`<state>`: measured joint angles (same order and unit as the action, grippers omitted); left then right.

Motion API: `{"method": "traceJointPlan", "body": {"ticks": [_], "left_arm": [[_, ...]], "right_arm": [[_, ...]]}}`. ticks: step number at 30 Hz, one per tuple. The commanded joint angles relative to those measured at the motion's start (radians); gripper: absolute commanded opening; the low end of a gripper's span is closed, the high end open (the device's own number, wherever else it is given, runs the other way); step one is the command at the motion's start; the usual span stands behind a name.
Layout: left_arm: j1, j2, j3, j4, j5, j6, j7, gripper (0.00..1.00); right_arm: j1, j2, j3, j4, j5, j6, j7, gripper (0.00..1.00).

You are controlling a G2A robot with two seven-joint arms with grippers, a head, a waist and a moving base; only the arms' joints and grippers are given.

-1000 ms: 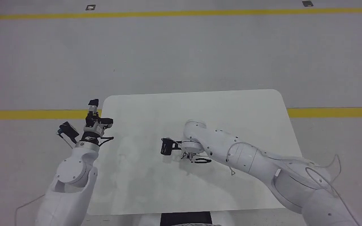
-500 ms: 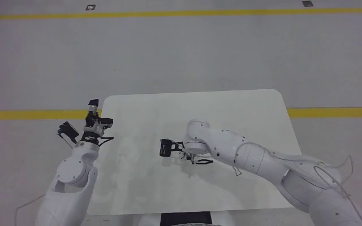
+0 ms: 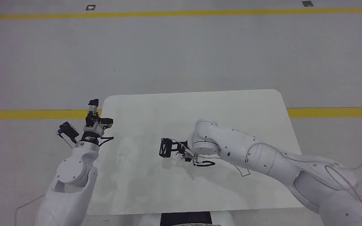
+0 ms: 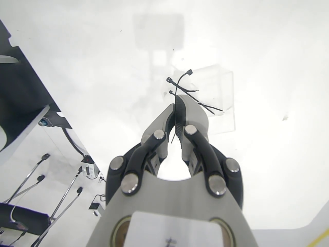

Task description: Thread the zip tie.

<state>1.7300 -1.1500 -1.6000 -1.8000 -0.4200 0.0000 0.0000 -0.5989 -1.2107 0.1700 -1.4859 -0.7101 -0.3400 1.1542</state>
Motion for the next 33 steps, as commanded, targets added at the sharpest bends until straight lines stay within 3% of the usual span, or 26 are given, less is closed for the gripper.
{"method": "traceJointPlan", "body": {"ticks": [1,20,33], "left_arm": [[0.000,0.000,0.000,0.000,0.000,0.000,0.000,1.00],[0.000,0.000,0.000,0.000,0.000,0.000,0.000,1.00],[0.000,0.000,0.000,0.000,0.000,0.000,0.000,1.00]], "right_arm": [[-0.005,0.005,0.000,-0.009,-0.002,0.000,0.005,0.00],[-0.040,-0.038,0.000,0.012,-0.008,0.000,0.043,0.00],[-0.050,-0.050,0.000,0.001,-0.002,0.000,0.087,0.00]]}}
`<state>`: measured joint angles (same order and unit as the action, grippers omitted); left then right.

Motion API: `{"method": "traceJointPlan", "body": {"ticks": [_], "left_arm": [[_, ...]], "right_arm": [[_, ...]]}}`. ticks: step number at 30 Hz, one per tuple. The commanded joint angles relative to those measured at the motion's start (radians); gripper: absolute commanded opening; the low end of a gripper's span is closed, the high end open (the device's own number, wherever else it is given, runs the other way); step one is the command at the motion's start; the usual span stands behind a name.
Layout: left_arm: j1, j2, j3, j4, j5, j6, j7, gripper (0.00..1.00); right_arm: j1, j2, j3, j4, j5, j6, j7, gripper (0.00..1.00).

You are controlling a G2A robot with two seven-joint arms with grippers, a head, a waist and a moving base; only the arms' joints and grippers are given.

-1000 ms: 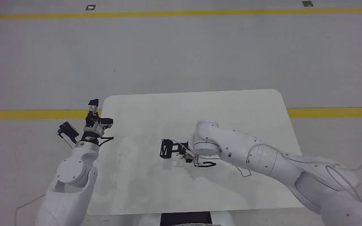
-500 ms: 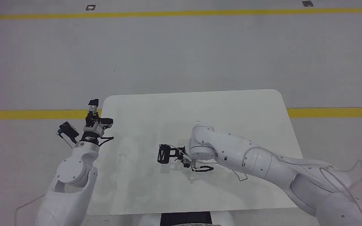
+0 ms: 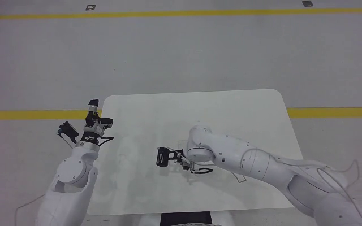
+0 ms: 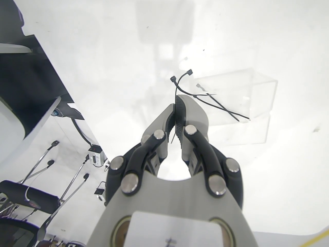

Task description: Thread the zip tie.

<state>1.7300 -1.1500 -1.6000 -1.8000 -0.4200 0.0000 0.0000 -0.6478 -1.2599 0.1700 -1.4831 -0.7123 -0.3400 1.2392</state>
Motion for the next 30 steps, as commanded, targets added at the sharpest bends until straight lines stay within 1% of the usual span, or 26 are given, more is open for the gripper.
{"method": "traceJointPlan", "body": {"ticks": [1,30], "left_arm": [[0.000,0.000,0.000,0.000,0.000,0.000,0.000,1.00],[0.000,0.000,0.000,0.000,0.000,0.000,0.000,1.00]], "right_arm": [[-0.002,-0.001,0.000,-0.003,-0.002,0.000,0.007,0.00],[-0.022,-0.033,0.000,0.050,-0.004,0.000,0.046,0.00]]}}
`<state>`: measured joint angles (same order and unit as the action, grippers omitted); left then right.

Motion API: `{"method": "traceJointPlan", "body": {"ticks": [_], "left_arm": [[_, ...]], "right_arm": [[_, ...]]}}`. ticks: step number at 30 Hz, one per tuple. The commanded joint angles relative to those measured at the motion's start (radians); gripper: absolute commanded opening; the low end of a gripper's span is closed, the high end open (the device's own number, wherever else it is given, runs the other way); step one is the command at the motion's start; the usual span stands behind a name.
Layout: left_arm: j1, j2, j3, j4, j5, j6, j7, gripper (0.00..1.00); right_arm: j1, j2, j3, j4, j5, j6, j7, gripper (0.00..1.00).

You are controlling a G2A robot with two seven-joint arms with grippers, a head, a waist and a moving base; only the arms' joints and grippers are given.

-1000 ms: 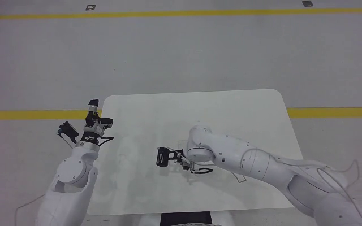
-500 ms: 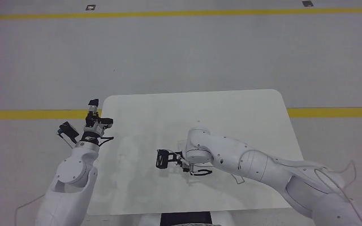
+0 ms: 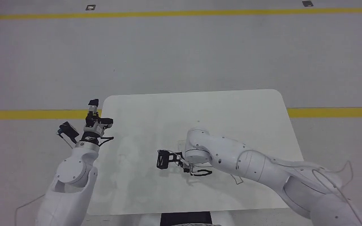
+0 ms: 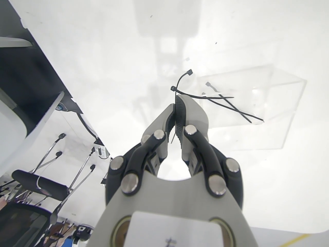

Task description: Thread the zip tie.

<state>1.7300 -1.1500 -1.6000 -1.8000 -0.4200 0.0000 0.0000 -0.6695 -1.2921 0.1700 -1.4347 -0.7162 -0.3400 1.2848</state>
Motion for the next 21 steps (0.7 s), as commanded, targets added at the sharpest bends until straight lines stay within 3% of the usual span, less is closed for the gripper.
{"method": "traceJointPlan", "body": {"ticks": [1,21], "left_arm": [[0.000,0.000,0.000,0.000,0.000,0.000,0.000,1.00],[0.000,0.000,0.000,0.000,0.000,0.000,0.000,1.00]], "right_arm": [[-0.001,-0.002,0.000,0.004,-0.001,0.000,0.001,0.00],[0.000,-0.003,0.000,0.030,-0.014,0.000,-0.011,0.00]]}}
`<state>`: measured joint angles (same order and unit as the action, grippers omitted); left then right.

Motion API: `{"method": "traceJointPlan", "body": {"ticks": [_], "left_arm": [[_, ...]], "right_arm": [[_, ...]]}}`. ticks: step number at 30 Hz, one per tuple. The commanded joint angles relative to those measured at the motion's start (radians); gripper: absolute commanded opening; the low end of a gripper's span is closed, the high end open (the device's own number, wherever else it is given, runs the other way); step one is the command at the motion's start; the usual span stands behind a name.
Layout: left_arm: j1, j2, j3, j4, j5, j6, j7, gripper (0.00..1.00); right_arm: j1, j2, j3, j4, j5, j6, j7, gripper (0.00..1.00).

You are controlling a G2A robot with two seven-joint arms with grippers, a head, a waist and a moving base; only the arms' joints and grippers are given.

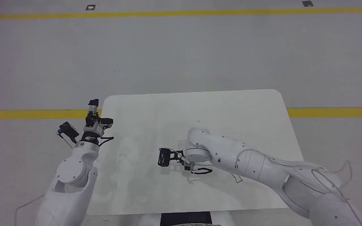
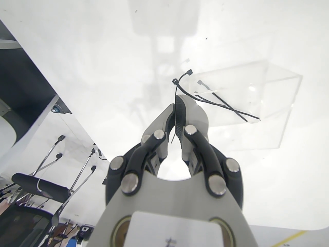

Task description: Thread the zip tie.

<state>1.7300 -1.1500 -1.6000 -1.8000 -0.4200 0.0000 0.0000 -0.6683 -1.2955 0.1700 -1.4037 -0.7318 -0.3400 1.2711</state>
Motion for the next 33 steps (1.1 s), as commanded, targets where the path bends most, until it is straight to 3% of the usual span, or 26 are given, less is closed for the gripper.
{"method": "traceJointPlan", "body": {"ticks": [1,10,19,26,33], "left_arm": [[0.000,0.000,0.000,0.000,0.000,0.000,0.000,1.00],[0.000,0.000,0.000,0.000,0.000,0.000,0.000,1.00],[0.000,0.000,0.000,0.000,0.000,0.000,0.000,1.00],[0.000,0.000,0.000,0.000,0.000,0.000,0.000,1.00],[0.000,0.000,0.000,0.000,0.000,0.000,0.000,1.00]], "right_arm": [[-0.002,0.000,0.000,-0.001,0.002,0.000,0.004,0.00],[-0.012,-0.003,0.000,0.001,0.002,0.000,0.009,0.00],[-0.025,0.003,0.000,-0.053,0.020,0.000,0.010,0.00],[-0.020,0.026,0.000,-0.115,0.030,0.000,-0.075,0.00],[0.004,0.073,0.000,-0.187,0.060,0.000,-0.221,0.00]]}}
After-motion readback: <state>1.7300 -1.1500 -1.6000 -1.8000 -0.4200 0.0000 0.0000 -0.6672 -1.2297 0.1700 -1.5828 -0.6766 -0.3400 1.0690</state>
